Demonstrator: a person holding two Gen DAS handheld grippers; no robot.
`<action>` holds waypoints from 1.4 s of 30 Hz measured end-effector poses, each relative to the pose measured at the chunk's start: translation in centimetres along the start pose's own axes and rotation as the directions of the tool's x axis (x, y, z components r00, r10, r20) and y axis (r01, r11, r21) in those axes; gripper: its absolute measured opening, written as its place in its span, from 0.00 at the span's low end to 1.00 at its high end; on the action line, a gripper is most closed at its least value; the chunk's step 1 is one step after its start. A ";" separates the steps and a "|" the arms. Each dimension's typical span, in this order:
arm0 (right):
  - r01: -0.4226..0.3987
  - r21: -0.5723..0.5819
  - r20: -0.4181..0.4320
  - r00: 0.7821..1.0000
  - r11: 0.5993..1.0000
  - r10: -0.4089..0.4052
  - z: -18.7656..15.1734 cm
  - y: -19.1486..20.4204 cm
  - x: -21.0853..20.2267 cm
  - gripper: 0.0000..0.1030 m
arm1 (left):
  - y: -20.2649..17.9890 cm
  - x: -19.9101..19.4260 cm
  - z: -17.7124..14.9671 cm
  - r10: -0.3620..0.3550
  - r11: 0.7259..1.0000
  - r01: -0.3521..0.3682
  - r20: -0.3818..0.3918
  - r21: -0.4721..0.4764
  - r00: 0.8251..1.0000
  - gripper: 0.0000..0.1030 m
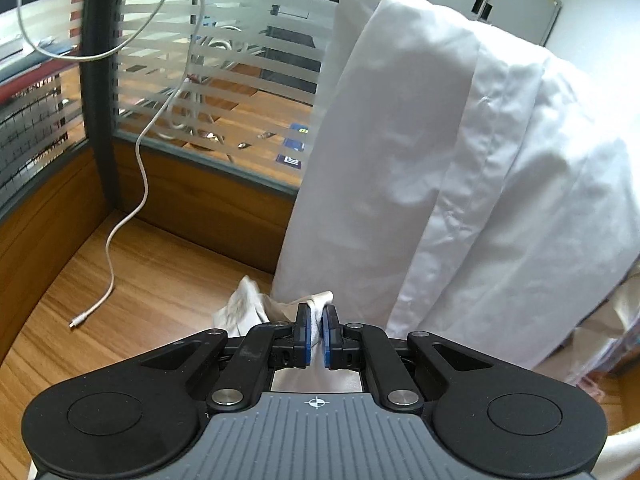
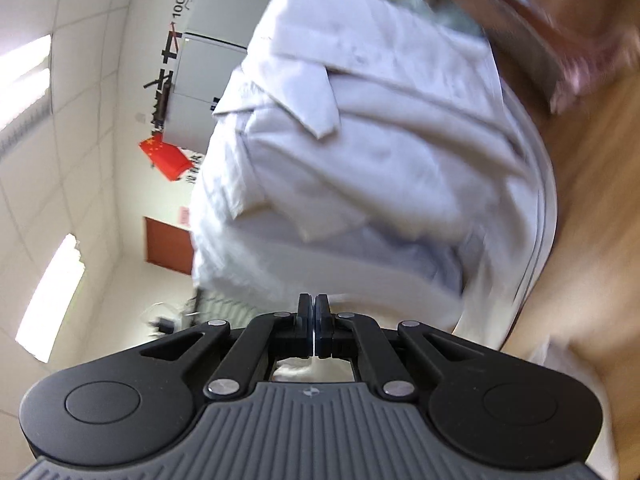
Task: Fold clothes
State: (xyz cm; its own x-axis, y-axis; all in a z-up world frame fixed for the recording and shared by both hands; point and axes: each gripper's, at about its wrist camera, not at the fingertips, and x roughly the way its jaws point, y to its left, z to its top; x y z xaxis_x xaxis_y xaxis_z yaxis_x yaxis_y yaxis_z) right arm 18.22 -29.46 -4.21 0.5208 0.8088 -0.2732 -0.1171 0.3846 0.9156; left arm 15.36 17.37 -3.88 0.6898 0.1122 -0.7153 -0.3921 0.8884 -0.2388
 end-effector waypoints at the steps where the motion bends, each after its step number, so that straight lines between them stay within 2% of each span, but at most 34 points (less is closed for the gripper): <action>1: 0.023 -0.015 0.012 1.000 1.000 -0.023 0.6 0.0 0.6 0.01 | -0.1 0.6 0.0 0.011 1.000 -0.011 -0.003 0.001 1.000 0.07; 7: 0.178 -0.073 0.040 0.984 0.981 -0.175 3.7 -2.3 5.3 0.01 | -0.5 4.7 0.1 0.092 0.995 -0.091 -0.021 0.033 0.996 0.07; 12: 0.293 -0.114 -0.029 0.954 0.949 -0.298 4.0 -5.1 8.5 0.01 | 0.1 8.0 0.3 0.147 0.988 -0.144 -0.050 0.058 0.988 0.07; 16: 0.373 -0.102 -0.098 0.919 0.922 -0.383 3.4 -7.5 10.5 0.02 | 0.7 9.6 0.1 0.164 0.986 -0.161 -0.076 0.053 0.984 0.07; 20: 0.417 -0.073 -0.176 0.888 0.906 -0.424 2.4 -9.9 12.6 0.06 | 1.1 10.1 -0.3 0.167 0.985 -0.162 -0.091 0.052 0.982 0.07; 21: 0.425 -0.071 -0.196 0.881 0.903 -0.430 2.0 -10.4 13.3 0.08 | 1.2 10.2 -0.3 0.165 0.986 -0.161 -0.093 0.054 0.982 0.07; 23: 0.437 -0.074 -0.230 0.867 0.897 -0.442 1.5 -11.1 14.6 0.23 | 1.2 10.2 -0.4 0.164 0.985 -0.158 -0.095 0.062 0.982 0.07; 24: 0.441 -0.081 -0.243 0.861 0.894 -0.447 1.3 -11.4 15.3 0.34 | 1.3 10.2 -0.5 0.162 0.986 -0.157 -0.095 0.065 0.982 0.07; 25: 0.442 -0.087 -0.256 0.856 0.893 -0.449 1.1 -11.6 15.9 0.34 | 1.3 10.1 -0.5 0.160 0.986 -0.154 -0.095 0.067 0.982 0.07; 29: 0.437 -0.111 -0.302 0.841 0.893 -0.449 0.5 -12.2 18.3 0.33 | 1.2 9.8 -0.7 0.155 0.986 -0.149 -0.093 0.069 0.984 0.07; 30: 0.437 -0.116 -0.313 0.836 0.892 -0.450 0.4 -12.3 18.8 0.22 | 1.2 9.7 -0.7 0.154 0.986 -0.148 -0.092 0.070 0.984 0.07; 31: 0.437 -0.121 -0.322 0.832 0.891 -0.451 0.3 -12.4 19.2 0.05 | 1.1 9.6 -0.7 0.154 0.986 -0.148 -0.089 0.072 0.984 0.07; 34: 0.406 -0.143 -0.296 0.853 0.903 -0.430 0.2 -11.4 18.9 0.04 | 1.1 8.8 -0.8 0.148 0.987 -0.142 -0.082 0.070 0.986 0.07; 37: 0.325 -0.173 -0.209 0.910 0.930 -0.357 1.0 -8.4 17.2 0.04 | 1.1 8.1 -0.5 0.135 0.989 -0.131 -0.073 0.062 0.988 0.07; 39: 0.296 -0.247 -0.160 0.927 0.923 -0.340 1.8 -5.7 16.4 0.04 | 1.1 8.0 -0.3 0.134 0.989 -0.130 -0.069 0.066 0.989 0.07; 42: 0.293 -0.367 -0.088 0.934 0.883 -0.347 3.2 -2.6 16.4 0.04 | 0.9 8.3 0.1 0.136 0.989 -0.132 -0.068 0.069 0.988 0.07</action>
State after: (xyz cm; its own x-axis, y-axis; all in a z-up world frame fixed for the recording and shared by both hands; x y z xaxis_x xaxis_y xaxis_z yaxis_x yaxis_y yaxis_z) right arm 29.75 -18.64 -10.15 0.4522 0.6612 -0.5987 -0.2608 0.7399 0.6201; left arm 20.77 19.14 -9.99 0.5866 0.2016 -0.7844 -0.4363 0.8946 -0.0964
